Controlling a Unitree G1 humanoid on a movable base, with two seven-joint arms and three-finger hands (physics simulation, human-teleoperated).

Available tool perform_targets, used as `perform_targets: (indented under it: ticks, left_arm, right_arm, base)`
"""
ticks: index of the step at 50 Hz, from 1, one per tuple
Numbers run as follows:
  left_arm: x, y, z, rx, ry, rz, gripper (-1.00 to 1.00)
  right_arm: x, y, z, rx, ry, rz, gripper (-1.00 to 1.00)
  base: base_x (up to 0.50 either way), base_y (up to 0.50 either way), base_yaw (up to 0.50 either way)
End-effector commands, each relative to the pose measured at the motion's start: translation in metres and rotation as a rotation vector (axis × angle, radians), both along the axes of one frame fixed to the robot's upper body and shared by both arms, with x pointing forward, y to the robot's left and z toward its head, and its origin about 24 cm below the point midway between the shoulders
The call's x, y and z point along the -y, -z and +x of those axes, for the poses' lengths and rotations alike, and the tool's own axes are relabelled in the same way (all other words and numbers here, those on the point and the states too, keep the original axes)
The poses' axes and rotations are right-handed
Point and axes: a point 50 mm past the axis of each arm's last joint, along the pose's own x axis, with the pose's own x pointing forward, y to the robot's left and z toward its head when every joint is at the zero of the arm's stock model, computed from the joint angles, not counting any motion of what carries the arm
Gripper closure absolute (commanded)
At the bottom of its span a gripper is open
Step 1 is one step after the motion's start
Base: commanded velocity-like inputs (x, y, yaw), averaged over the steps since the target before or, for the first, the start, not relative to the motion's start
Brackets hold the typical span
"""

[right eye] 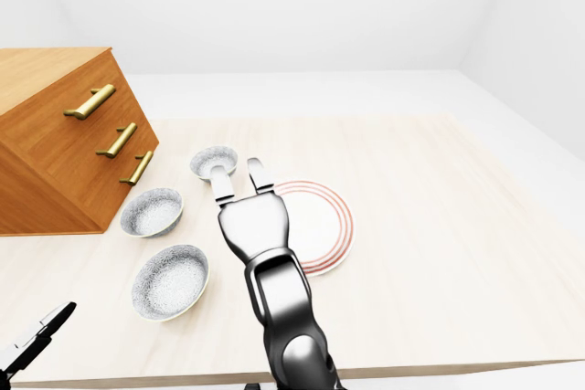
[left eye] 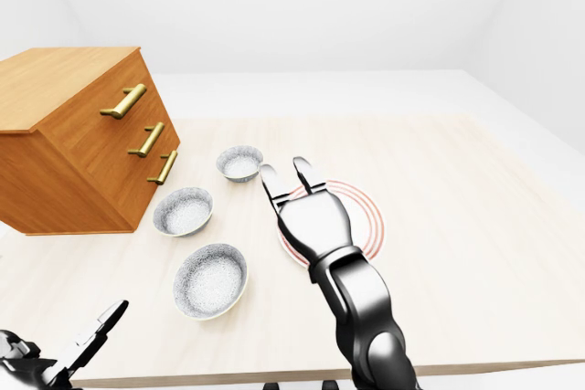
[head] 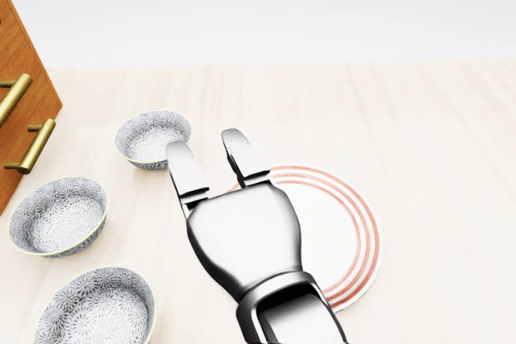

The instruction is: Put the bowl at the front on the plate.

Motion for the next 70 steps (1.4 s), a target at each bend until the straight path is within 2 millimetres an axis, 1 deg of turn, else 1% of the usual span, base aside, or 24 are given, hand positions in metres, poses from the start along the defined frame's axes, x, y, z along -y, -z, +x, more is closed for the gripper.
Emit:
perform_targets:
  ticks: [1, 5, 8, 12, 16, 21, 22, 25, 31, 39, 45, 46, 49, 51, 59, 70]
  left_arm:
    - [0.0, 0.002, 0.001, -0.008, 0.002, -0.005, -1.0]
    - [0.0, -0.003, -0.003, 0.015, 0.003, -0.001, -1.0]
    - [0.0, 0.0, 0.0, 0.0, 0.003, -0.002, -1.0]
    - [0.0, 0.0, 0.0, 0.002, -0.002, 0.0, -1.0]
    - [0.0, 0.003, 0.001, -0.007, -0.001, -0.007, -1.0]
    - [0.0, -0.002, -0.001, 0.005, -0.003, 0.004, -1.0]
    - [0.0, 0.001, 0.001, -0.003, -0.003, -0.005, -1.0]
    - [0.0, 0.002, 0.001, -0.006, -0.001, -0.005, -1.0]
    - [0.0, 0.002, 0.001, -0.004, -0.003, -0.007, -1.0]
    - [0.0, 0.002, 0.001, -0.006, -0.004, -0.009, -1.0]
    - [0.0, 0.002, 0.0, -0.002, -0.003, -0.008, -1.0]
    - [0.0, 0.001, -0.001, -0.001, -0.003, -0.007, -1.0]
    - [0.0, 0.001, 0.0, -0.001, -0.002, -0.007, -1.0]
    - [0.0, 0.002, 0.0, -0.003, -0.002, -0.008, -1.0]
    - [0.0, 0.001, 0.0, 0.001, -0.002, -0.007, -1.0]
    - [0.0, 0.0, -0.001, 0.003, -0.002, -0.005, -1.0]
  right_arm:
    - [-0.018, 0.004, -0.008, -0.033, -0.102, 0.024, -1.0]
    - [-0.021, 0.001, -0.015, -0.025, -0.13, 0.042, -1.0]
    - [-0.024, 0.0, -0.02, -0.019, -0.155, 0.05, -1.0]
    - [-0.025, -0.004, -0.025, -0.001, -0.17, 0.055, -1.0]
    - [-0.031, -0.01, -0.033, 0.033, -0.193, 0.053, -1.0]
    - [-0.036, -0.006, -0.038, 0.017, -0.224, 0.048, -1.0]
    - [-0.037, -0.006, -0.039, 0.011, -0.234, 0.051, -1.0]
    - [-0.041, -0.007, -0.042, 0.028, -0.251, 0.035, -1.0]
    - [-0.045, -0.003, -0.047, 0.007, -0.279, 0.034, -1.0]
    - [-0.061, 0.012, -0.053, -0.067, -0.354, 0.008, -1.0]
    - [-0.066, 0.022, -0.057, -0.102, -0.382, -0.019, -1.0]
    - [-0.067, 0.021, -0.057, -0.1, -0.386, -0.017, -1.0]
    - [-0.065, 0.021, -0.055, -0.098, -0.379, -0.021, -1.0]
    - [-0.066, 0.018, -0.055, -0.083, -0.376, -0.016, -1.0]
    - [-0.062, 0.035, -0.053, -0.154, -0.381, -0.04, -1.0]
    - [-0.06, 0.036, -0.053, -0.162, -0.372, -0.036, -1.0]
  base:
    - [0.0, 0.0, 0.0]
    - [0.0, 0.0, 0.0]
    - [0.0, 0.0, 0.0]
    - [0.0, 0.0, 0.0]
    - [0.0, 0.0, 0.0]
    - [0.0, 0.0, 0.0]
    - [0.0, 0.0, 0.0]
    - [0.0, 0.0, 0.0]
    - [0.0, 0.0, 0.0]
    - [0.0, 0.0, 0.0]
    - [0.0, 0.0, 0.0]
    - [0.0, 0.0, 0.0]
    - [0.0, 0.0, 0.0]
    - [0.0, 0.0, 0.0]
    - [0.0, 0.0, 0.0]
    - [0.0, 0.0, 0.0]
